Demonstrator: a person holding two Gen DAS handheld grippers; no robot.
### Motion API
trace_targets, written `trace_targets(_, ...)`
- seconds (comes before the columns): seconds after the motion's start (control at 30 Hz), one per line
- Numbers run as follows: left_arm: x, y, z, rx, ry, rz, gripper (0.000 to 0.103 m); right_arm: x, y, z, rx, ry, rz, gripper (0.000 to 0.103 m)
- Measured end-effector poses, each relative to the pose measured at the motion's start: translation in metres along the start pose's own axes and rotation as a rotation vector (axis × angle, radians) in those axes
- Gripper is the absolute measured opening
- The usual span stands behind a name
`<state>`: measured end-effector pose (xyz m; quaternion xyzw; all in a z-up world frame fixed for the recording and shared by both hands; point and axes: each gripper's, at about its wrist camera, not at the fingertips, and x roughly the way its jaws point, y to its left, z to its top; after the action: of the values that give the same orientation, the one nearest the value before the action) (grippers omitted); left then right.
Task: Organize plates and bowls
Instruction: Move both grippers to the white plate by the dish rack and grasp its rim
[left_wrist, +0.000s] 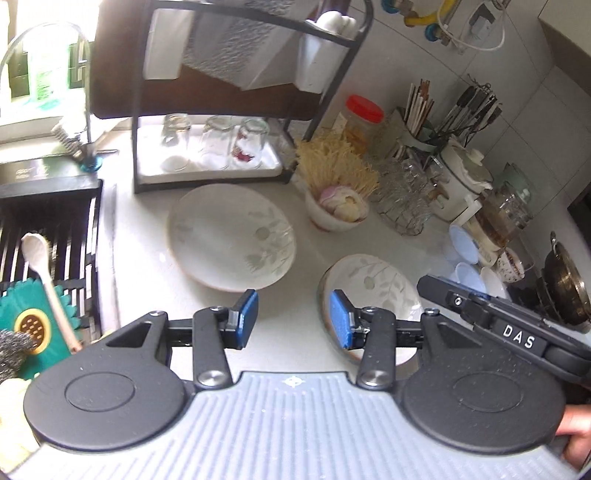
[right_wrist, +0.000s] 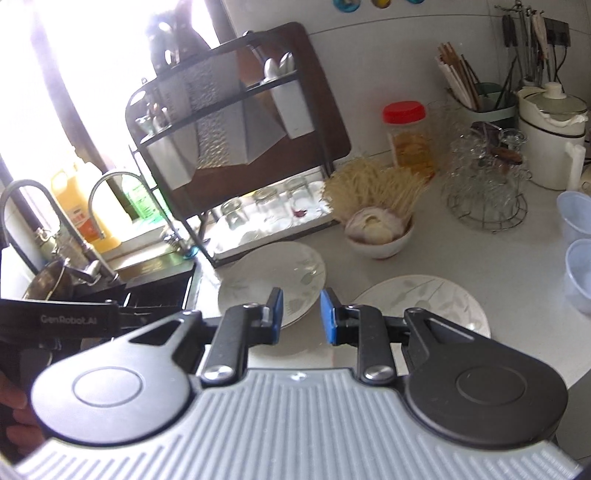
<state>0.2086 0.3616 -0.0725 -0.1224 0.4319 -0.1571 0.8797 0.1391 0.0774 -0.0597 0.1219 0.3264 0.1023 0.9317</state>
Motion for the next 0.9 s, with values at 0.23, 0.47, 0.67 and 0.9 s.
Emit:
trace_targets(0.23, -0.013, 0.028, -0.02, -0.047, 0.003, 0.037, 0.05, 0.011, 0.017, -0.009, -0.015, 0.051, 0.025, 0.027)
trace_targets(0.47, 0.003, 0.051, -0.023, -0.132, 0.003, 0.077, 0.053, 0.035, 0.013, 0.0, -0.03, 0.096, 0.033, 0.027)
trace_targets(0.67, 0.031, 0.066, -0.01, -0.194, 0.012, 0.122, 0.053, 0.066, 0.005, 0.013, -0.006, 0.111, 0.062, 0.059)
trace_targets(0.9, 0.067, 0.084, 0.009, -0.256, 0.019, 0.141, 0.053, 0.112, -0.009, 0.028, 0.012, 0.159, 0.083, 0.058)
